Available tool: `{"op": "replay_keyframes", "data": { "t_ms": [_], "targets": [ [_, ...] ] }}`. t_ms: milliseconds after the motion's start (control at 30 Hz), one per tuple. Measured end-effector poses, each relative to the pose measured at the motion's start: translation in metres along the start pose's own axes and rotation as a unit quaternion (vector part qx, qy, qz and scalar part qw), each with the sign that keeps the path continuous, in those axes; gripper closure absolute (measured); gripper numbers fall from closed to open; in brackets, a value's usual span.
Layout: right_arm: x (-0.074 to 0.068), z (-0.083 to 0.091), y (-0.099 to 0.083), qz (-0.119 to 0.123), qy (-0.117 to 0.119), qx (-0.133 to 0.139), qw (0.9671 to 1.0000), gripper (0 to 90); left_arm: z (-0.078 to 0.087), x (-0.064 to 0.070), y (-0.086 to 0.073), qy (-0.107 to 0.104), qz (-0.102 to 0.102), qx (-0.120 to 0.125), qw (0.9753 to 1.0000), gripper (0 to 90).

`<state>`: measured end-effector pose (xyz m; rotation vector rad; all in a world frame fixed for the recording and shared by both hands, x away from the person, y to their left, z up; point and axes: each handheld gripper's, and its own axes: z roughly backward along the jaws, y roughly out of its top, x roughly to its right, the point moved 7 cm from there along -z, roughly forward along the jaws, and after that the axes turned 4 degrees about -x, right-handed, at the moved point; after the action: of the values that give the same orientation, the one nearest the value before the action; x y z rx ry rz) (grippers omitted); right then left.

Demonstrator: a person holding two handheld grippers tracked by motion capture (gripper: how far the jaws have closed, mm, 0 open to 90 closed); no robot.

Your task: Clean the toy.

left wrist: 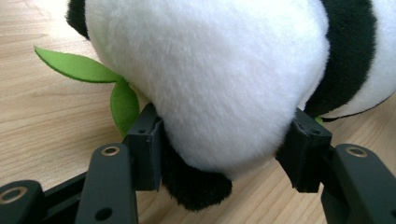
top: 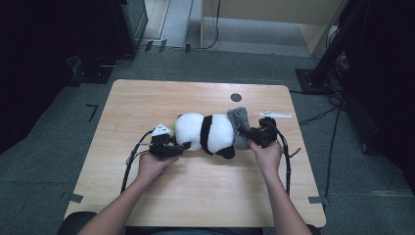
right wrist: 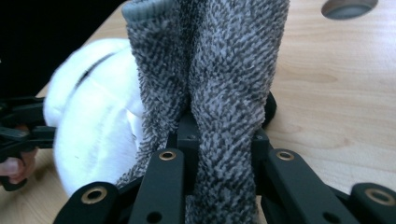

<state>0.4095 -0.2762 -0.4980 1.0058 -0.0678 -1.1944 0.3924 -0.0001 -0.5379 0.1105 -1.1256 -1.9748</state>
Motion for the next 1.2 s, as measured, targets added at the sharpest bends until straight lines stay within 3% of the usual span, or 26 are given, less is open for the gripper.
{"op": "replay_keyframes", "data": {
  "t_ms": [133,267,433,567,800,1000,1100,1200],
  "targets": [
    [0.008,-0.006,-0.008,-0.004,-0.015,-0.027,0.9995,76.4,0.000,0.000,0.000,-0.001,0.002,-0.001,1.0000,41.0],
    [0.012,-0.013,-0.013,-0.018,-0.007,-0.036,0.9992,76.5,0.000,0.000,0.000,0.000,0.004,-0.001,1.0000,41.0],
    [0.016,-0.028,-0.025,-0.016,-0.023,-0.074,0.9968,76.7,0.000,0.000,0.000,0.002,0.005,0.001,1.0000,41.0],
    [0.019,-0.034,-0.027,-0.020,-0.014,-0.077,0.9968,76.7,0.000,0.000,0.000,0.001,0.007,0.001,1.0000,41.1],
    [0.022,-0.037,-0.029,-0.011,-0.031,-0.104,0.9940,76.4,0.001,0.000,0.000,0.000,0.005,0.000,1.0000,41.0],
    [0.035,-0.021,-0.021,-0.021,-0.051,-0.089,0.9946,76.4,0.001,0.000,0.000,0.001,0.004,-0.001,1.0000,40.9],
    [0.040,-0.010,-0.014,-0.031,-0.051,-0.066,0.9960,76.3,0.001,0.000,0.000,0.001,0.004,-0.001,1.0000,40.9],
    [0.039,0.004,-0.005,-0.027,-0.052,-0.043,0.9974,76.3,0.001,0.000,0.000,0.001,0.003,-0.001,1.0000,40.9]
  ]
}}
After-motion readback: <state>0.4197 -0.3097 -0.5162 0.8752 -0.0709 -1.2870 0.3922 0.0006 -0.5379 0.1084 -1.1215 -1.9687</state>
